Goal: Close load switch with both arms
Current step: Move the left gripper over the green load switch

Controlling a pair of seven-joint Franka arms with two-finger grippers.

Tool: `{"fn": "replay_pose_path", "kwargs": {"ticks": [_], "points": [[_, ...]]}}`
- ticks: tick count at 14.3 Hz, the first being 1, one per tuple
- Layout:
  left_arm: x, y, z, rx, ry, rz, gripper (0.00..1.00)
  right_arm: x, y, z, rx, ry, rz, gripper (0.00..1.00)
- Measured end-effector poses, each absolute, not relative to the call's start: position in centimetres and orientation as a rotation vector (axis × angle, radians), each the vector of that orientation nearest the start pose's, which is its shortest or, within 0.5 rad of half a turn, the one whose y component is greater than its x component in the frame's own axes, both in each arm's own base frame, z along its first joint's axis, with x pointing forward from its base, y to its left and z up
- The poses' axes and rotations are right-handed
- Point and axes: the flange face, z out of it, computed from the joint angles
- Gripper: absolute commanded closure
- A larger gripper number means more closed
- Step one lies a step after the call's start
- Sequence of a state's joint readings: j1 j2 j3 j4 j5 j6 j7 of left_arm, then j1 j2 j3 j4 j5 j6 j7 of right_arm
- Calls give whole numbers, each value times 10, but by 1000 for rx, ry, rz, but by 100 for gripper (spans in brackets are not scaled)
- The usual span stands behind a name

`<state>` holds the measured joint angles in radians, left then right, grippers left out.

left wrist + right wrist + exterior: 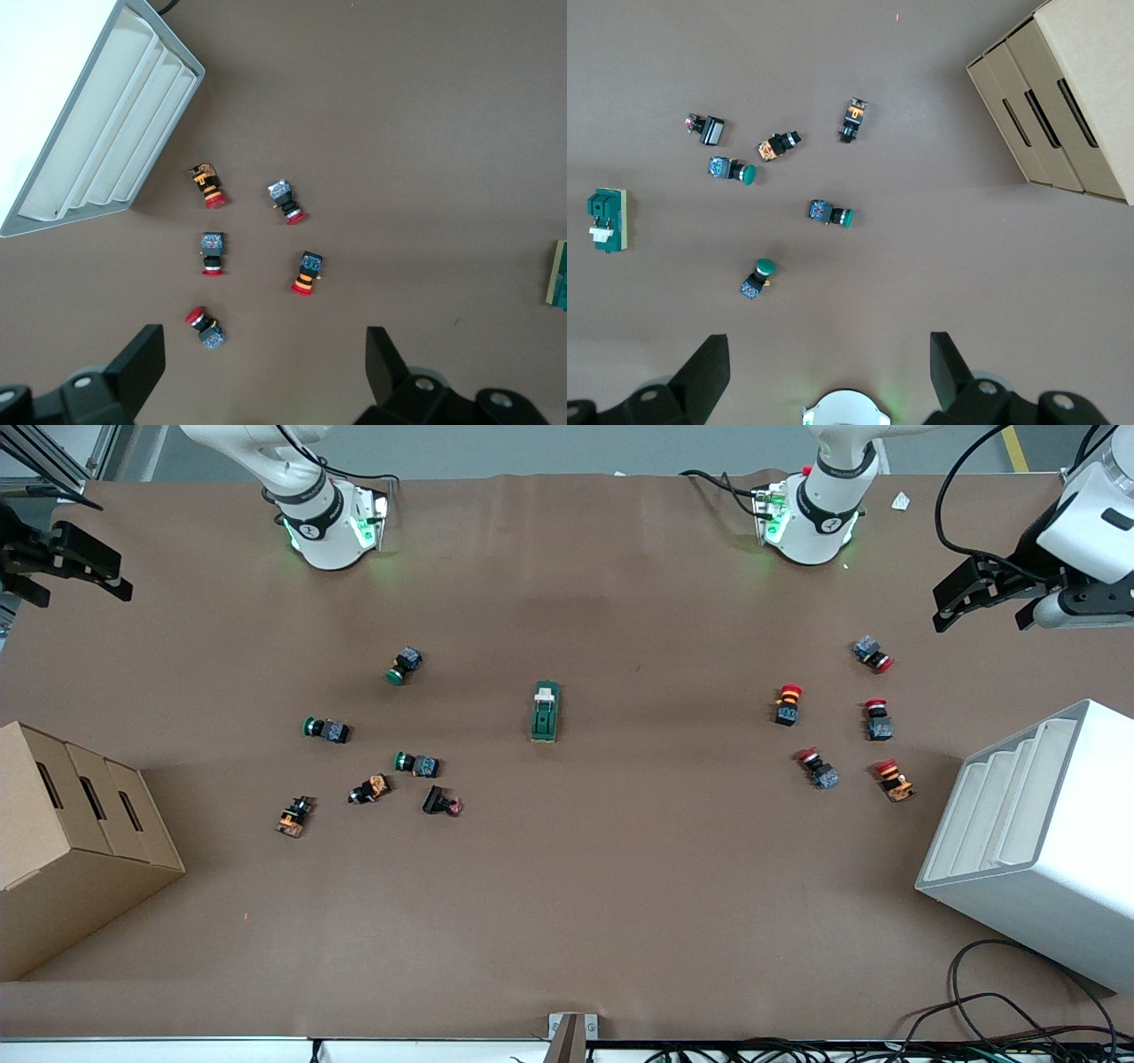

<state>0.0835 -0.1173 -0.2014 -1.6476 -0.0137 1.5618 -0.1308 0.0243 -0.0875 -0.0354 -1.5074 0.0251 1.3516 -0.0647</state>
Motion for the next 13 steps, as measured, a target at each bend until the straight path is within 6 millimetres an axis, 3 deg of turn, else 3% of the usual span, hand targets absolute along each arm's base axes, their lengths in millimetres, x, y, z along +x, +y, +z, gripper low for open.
{"fn": "replay_pose_path", "kwargs": {"ticks": [4, 6, 7, 9, 13], "points": [[513, -72, 651, -3136, -12, -54, 0, 502, -3, 681, -3108, -91, 111, 0], [512, -85, 654, -3140, 28, -63, 0, 501, -3, 681, -3107, -92, 118, 0], [512, -103, 654, -3143, 80, -65, 0, 501, -2, 681, -3107, -94, 118, 0], [504, -159, 651, -3147, 145, -57, 0, 501, 3, 681, -3107, -111, 119, 0], [475, -288, 624, -3172, 30, -47, 0, 501, 8, 681, -3095, -125, 118, 0]]}}
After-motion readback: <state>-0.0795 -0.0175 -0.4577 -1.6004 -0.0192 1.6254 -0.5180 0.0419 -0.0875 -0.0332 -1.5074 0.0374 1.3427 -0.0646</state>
